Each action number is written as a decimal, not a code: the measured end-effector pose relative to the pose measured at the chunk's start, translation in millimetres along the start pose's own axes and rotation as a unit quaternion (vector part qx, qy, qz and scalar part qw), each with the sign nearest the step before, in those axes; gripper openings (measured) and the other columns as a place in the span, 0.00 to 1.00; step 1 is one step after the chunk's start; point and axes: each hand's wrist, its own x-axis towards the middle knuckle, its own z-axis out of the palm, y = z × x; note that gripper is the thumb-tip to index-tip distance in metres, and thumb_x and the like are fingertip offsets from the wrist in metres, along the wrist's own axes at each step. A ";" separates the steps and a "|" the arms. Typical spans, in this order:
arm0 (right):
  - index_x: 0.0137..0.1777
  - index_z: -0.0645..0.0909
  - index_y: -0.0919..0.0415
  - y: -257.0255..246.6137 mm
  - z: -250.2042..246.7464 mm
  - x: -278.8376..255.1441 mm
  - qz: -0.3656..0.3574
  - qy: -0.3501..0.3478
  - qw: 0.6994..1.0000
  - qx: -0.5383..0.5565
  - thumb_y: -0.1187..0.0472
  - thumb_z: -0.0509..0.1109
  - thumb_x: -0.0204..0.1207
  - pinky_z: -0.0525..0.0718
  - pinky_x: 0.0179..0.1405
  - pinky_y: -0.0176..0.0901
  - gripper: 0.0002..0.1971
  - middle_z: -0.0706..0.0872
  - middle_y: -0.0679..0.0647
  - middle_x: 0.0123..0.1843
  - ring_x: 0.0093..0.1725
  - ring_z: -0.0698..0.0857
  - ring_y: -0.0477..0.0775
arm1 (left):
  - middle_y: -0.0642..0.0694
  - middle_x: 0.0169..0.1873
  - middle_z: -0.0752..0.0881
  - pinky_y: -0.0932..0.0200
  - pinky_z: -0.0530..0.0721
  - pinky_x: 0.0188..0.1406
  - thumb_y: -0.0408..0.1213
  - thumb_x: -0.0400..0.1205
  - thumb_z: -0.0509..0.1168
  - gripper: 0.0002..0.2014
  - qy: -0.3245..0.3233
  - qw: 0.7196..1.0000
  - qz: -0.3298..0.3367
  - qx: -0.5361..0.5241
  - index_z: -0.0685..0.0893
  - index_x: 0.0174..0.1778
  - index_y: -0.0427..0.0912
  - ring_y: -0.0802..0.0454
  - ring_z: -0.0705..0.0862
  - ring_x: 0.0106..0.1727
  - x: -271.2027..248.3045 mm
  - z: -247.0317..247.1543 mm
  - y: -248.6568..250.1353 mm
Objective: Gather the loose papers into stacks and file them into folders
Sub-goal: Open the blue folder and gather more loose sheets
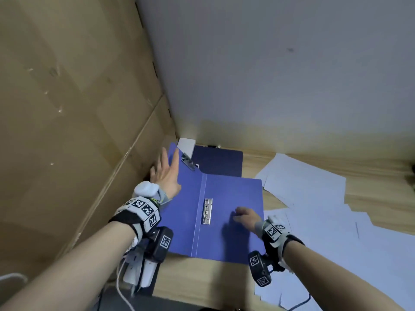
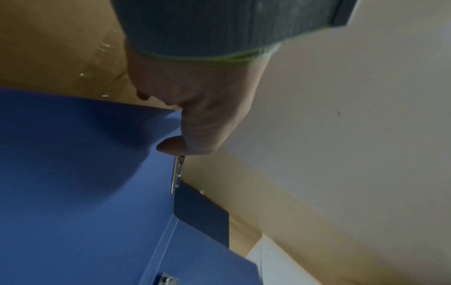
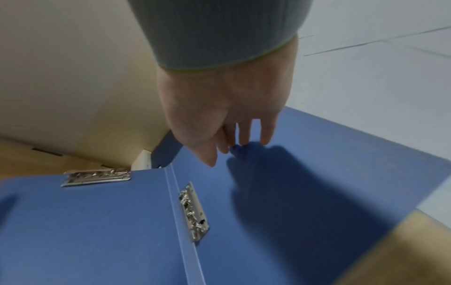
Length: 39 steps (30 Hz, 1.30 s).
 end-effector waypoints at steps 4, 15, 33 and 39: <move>0.74 0.76 0.65 18.4 -4.7 -3.5 -0.015 0.029 0.998 0.051 0.68 0.69 0.79 0.76 0.65 0.41 0.22 0.83 0.59 0.69 0.69 0.81 0.57 | 0.37 0.83 0.54 0.39 0.59 0.79 0.30 0.73 0.65 0.39 -0.026 0.997 0.060 0.052 0.58 0.82 0.42 0.38 0.50 0.86 9.4 20.7 8.6; 0.53 0.85 0.61 122.7 -98.0 -82.0 0.058 0.162 0.977 0.126 0.71 0.66 0.77 0.76 0.36 0.35 0.10 0.85 0.55 0.44 0.40 0.81 0.51 | 0.41 0.71 0.79 0.51 0.77 0.64 0.38 0.82 0.60 0.27 -0.254 0.954 0.137 -0.085 0.67 0.79 0.43 0.38 0.78 0.71 -9.6 131.5 151.8; 0.60 0.75 0.60 288.8 -271.0 -99.0 0.145 0.246 0.945 -0.162 0.47 0.81 0.61 0.79 0.53 0.53 0.31 0.79 0.57 0.58 0.61 0.77 0.64 | 0.46 0.36 0.79 0.63 0.63 0.23 0.32 0.81 0.61 0.04 -0.346 0.936 -0.011 -0.070 0.73 0.48 0.37 0.49 0.82 0.41 -47.8 232.1 334.4; 0.49 0.82 0.58 284.7 -273.4 -84.8 0.032 0.145 0.978 -0.147 0.49 0.77 0.65 0.76 0.38 0.45 0.17 0.82 0.52 0.46 0.45 0.82 0.56 | 0.46 0.32 0.75 0.61 0.69 0.26 0.32 0.79 0.61 0.04 -0.286 0.942 -0.116 -0.130 0.74 0.44 0.35 0.51 0.76 0.31 -63.5 235.2 361.0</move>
